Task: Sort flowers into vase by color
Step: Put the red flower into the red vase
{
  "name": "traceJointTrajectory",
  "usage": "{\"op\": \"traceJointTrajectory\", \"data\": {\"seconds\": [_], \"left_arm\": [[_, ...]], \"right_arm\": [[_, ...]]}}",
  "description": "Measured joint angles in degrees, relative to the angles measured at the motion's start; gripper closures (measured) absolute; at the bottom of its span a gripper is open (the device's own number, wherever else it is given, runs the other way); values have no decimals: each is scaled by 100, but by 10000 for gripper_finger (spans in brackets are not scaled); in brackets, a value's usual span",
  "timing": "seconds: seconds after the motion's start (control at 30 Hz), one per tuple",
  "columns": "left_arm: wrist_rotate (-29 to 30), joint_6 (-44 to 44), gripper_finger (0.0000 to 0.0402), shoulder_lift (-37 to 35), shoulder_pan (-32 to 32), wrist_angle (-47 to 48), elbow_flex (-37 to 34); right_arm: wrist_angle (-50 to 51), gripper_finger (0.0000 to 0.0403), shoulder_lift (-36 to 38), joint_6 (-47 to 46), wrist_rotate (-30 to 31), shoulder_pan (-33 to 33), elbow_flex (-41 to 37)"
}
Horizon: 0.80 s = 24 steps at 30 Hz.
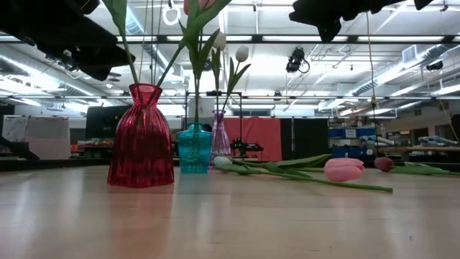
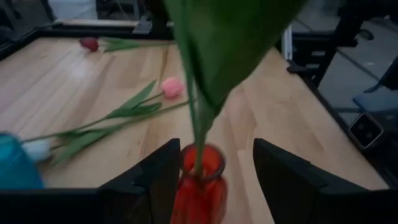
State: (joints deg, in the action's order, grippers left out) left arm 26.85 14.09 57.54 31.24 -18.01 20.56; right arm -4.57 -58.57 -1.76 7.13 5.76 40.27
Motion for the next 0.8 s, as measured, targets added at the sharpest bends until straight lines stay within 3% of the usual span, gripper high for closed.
{"op": "traceJointTrajectory", "data": {"seconds": [0.13, 0.27, 0.47, 0.57, 0.8], "left_arm": [[35, 171, 193, -355, -2, 563, 0], [35, 296, 193, -479, 0, 1011, 0], [55, 1289, 193, -474, 0, 2079, 2], [159, 1681, 193, -472, 0, 2473, 2], [977, 1771, 193, -472, -6, 3035, 2]], "right_arm": [[547, 273, -56, -165, -466, -55, 0], [1002, 281, -345, -520, -535, -74, 2], [2428, 286, -712, -1519, 402, -167, 2], [3333, 286, -771, -2123, 570, -334, 0], [3953, 285, -1062, -2311, -29, -858, 0]]}}
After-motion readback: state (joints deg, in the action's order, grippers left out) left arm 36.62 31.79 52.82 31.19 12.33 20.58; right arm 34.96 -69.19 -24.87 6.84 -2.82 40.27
